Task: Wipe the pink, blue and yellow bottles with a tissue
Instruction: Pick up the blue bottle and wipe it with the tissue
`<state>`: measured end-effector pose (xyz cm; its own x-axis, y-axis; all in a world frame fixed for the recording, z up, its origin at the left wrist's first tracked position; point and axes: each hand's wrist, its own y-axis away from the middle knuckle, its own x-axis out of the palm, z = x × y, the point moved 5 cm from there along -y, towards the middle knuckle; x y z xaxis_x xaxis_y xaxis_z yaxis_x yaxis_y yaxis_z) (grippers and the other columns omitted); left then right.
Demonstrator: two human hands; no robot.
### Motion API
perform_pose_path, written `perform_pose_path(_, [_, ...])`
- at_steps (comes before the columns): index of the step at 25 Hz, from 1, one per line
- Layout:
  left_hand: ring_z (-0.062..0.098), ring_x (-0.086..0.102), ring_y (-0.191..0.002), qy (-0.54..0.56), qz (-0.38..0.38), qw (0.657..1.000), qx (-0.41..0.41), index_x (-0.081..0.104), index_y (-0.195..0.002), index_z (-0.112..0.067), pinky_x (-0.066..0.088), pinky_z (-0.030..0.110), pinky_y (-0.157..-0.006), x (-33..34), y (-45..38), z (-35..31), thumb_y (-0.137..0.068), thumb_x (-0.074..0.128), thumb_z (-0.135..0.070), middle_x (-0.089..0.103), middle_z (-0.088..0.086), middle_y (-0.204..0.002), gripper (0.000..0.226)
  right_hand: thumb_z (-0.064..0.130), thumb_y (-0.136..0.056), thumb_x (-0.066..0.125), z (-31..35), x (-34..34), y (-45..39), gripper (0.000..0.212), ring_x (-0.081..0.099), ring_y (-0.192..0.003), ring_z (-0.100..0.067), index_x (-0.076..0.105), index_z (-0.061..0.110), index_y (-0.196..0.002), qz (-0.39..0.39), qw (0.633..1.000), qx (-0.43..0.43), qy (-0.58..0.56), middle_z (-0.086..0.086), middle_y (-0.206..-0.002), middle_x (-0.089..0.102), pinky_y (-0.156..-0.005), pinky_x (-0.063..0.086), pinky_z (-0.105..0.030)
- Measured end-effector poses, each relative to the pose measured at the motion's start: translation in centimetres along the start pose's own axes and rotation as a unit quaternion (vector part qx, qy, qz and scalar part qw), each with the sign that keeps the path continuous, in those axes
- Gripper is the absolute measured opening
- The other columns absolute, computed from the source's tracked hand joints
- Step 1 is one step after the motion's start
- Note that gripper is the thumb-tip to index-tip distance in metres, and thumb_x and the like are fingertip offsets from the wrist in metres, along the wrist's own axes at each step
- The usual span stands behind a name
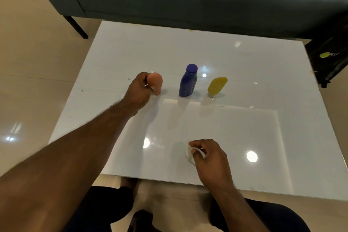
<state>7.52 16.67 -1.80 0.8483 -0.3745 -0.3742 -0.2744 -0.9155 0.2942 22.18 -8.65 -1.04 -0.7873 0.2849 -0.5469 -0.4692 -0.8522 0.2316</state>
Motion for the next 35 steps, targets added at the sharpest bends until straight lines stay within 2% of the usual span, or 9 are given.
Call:
perform_pose_path(13, [0.027,0.066,-0.114,-0.013,0.047,0.999,-0.006,0.059,-0.121,-0.012,0.052,0.029,-0.09,0.2,-0.4,0.0,-0.084,0.053,0.008,0.07,0.013,-0.12,0.042,0.009,-0.089,0.061,-0.1,-0.2,0.1,0.026,0.056,-0.098,0.009,0.067,0.033,-0.093,-0.005,1.0,-0.002,0.006,0.019,-0.101,0.062,-0.078,0.042,-0.004])
perform_pose_path(15, [0.021,0.061,-0.118,-0.018,0.062,0.998,-0.025,0.055,-0.129,-0.015,0.049,0.029,-0.094,0.1,-0.2,0.0,-0.085,0.053,0.009,0.063,0.008,-0.134,0.05,0.009,-0.089,0.06,-0.1,-0.3,0.1,0.025,0.055,-0.098,0.01,0.068,0.032,-0.094,-0.004,1.0,0.003,0.001,0.019,-0.101,0.062,-0.078,0.042,-0.003])
perform_pose_path(18, [0.017,0.048,-0.128,-0.066,-0.021,0.997,-0.018,0.048,-0.142,-0.02,0.043,0.033,-0.105,-1.9,1.1,-1.6,-0.085,0.053,0.007,0.049,0.001,-0.15,0.063,0.009,-0.089,0.06,-0.1,-0.4,0.1,0.024,0.055,-0.098,0.011,0.068,0.031,-0.094,-0.006,1.0,0.007,-0.006,0.019,-0.101,0.061,-0.078,0.041,-0.002])
perform_pose_path(21, [0.018,0.049,-0.134,-0.094,-0.094,0.985,0.113,0.053,-0.139,-0.019,0.043,0.033,-0.109,-2.1,3.4,-6.8,-0.09,0.056,0.003,0.053,0.0,-0.147,0.054,0.009,-0.09,0.06,-0.2,-0.4,0.1,0.023,0.055,-0.099,0.011,0.069,0.029,-0.098,-0.004,1.0,0.011,-0.008,0.02,-0.103,0.061,-0.078,0.041,-0.002])
perform_pose_path(27, [0.013,0.056,-0.123,-0.145,0.119,0.974,0.124,0.051,-0.14,-0.022,0.043,0.03,-0.097,5.5,3.6,-10.7,-0.1,0.06,-0.031,0.059,-0.009,-0.13,0.042,0.009,-0.09,0.058,-0.1,-0.4,0.4,0.025,0.055,-0.097,0.011,0.067,0.031,-0.096,-0.001,1.0,0.018,0.007,0.02,-0.102,0.059,-0.076,0.039,0.0])
perform_pose_path(29, [0.015,0.059,-0.113,-0.157,0.12,0.972,0.129,0.055,-0.131,-0.02,0.046,0.026,-0.092,6.4,2.9,-10.9,-0.102,0.058,-0.028,0.06,-0.007,-0.119,0.031,0.008,-0.09,0.058,-0.1,-0.5,0.4,0.026,0.055,-0.096,0.01,0.066,0.033,-0.094,0.001,1.0,0.016,0.015,0.02,-0.101,0.059,-0.076,0.039,-0.001])
perform_pose_path(32, [0.014,0.058,-0.108,-0.153,0.099,0.976,0.115,0.058,-0.129,-0.019,0.04,0.005,-0.078,6.2,2.6,-11.0,-0.102,0.058,-0.028,0.062,-0.007,-0.118,0.029,0.008,-0.09,0.058,-0.2,-0.8,0.4,0.027,0.056,-0.096,0.009,0.066,0.033,-0.095,0.0,1.0,0.013,0.015,0.02,-0.102,0.059,-0.076,0.039,-0.001])
perform_pose_path(33, [0.015,0.059,-0.11,-0.112,0.101,0.983,0.099,0.058,-0.129,-0.019,0.044,0.008,-0.084,6.0,2.7,-10.9,-0.101,0.06,-0.029,0.063,-0.006,-0.119,0.029,0.009,-0.091,0.058,-0.3,-0.9,0.4,0.026,0.056,-0.096,0.007,0.066,0.032,-0.096,-0.001,1.0,0.015,0.015,0.019,-0.102,0.059,-0.076,0.04,0.0])
perform_pose_path(35, [0.023,0.064,-0.116,0.033,0.116,0.992,0.029,0.059,-0.128,-0.019,0.057,0.036,-0.095,5.2,3.6,-10.3,-0.099,0.064,-0.03,0.067,-0.001,-0.121,0.031,0.011,-0.092,0.06,-0.5,-1.1,0.3,0.021,0.058,-0.096,0.003,0.067,0.029,-0.099,0.0,1.0,0.021,0.02,0.018,-0.104,0.059,-0.076,0.04,0.0])
